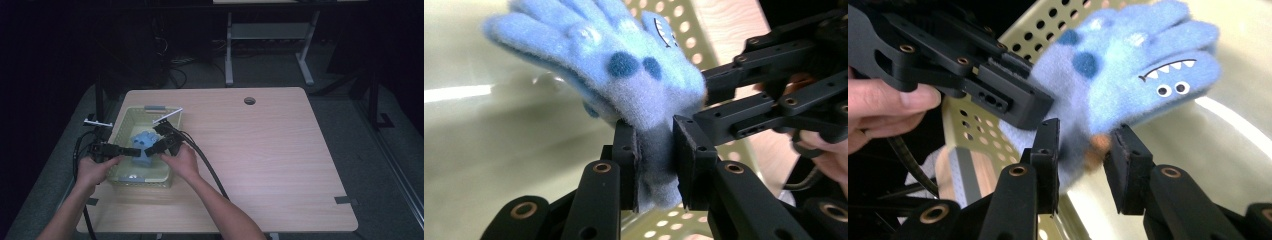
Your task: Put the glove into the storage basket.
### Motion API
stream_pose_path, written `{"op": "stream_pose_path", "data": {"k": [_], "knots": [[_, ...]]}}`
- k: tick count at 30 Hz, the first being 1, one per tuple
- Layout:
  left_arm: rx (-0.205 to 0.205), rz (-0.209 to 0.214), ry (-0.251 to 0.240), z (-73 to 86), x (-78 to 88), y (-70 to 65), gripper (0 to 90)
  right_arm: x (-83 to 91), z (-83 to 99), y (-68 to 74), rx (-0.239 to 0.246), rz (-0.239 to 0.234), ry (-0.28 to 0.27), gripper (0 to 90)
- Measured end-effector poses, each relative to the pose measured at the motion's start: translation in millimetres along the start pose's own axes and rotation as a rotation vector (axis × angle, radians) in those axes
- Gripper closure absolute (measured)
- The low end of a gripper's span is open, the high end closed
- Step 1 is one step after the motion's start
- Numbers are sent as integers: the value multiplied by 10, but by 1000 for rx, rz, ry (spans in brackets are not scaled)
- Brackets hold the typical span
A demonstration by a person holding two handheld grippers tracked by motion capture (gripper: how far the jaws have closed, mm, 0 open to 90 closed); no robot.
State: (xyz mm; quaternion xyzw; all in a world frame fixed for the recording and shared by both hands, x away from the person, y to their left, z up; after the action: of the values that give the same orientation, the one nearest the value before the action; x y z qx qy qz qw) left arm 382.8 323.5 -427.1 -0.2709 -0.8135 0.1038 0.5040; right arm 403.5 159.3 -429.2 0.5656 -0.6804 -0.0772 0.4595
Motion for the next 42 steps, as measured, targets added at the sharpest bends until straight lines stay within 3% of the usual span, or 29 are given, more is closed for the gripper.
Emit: {"op": "stream_pose_path", "data": {"k": [5, 9, 13, 15, 20, 23, 26, 30, 31, 33, 37, 42], "knots": [[10, -35, 29, 1, -70, -9, 736, 48, 5, -20, -7, 19, 15, 668], [-10, -108, 89, 33, -161, 3, 736, 84, 20, -23, -9, 32, 33, 661], [-4, -148, 125, 51, -226, 21, 735, 115, 29, -7, -1, 40, 37, 649], [-7, -169, 168, 75, -262, 31, 722, 123, 29, 5, 4, 36, 37, 647], [16, -217, 180, 77, -269, 57, 585, 159, 27, 37, 16, 27, 24, 643], [17, -232, 151, 23, -192, 62, 566, 199, 22, 57, 19, 22, 12, 642], [-5, -250, 115, -45, -109, 49, 599, 236, 17, 58, 25, 24, 2, 642], [-32, -268, 129, -53, -160, 2, 679, 278, 14, 62, 26, 23, -9, 642], [-64, -280, 174, -31, -222, -4, 690, 302, 14, 61, 21, 17, -17, 642], [-75, -294, 195, -18, -291, -16, 701, 321, 18, 58, 21, 16, -15, 642], [-103, -336, 282, 14, -409, 6, 710, 385, 17, 58, 22, 11, -27, 642], [-97, -343, 289, -4, -440, 2, 681, 452, 9, 54, 24, 8, -47, 641]]}}
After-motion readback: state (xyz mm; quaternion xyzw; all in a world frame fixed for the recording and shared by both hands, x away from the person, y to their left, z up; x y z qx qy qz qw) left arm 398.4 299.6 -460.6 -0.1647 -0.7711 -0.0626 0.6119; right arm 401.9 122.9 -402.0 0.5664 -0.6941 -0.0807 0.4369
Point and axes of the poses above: each handheld gripper's, and its own axes: x roughly backward along the jaws, z roughly out of its underside, y roughly to its left, the point moved 5 cm from there along -x, roughly forward along the jaws, and after that the axes turned 11 degrees about -z, right-handed, at the moved point
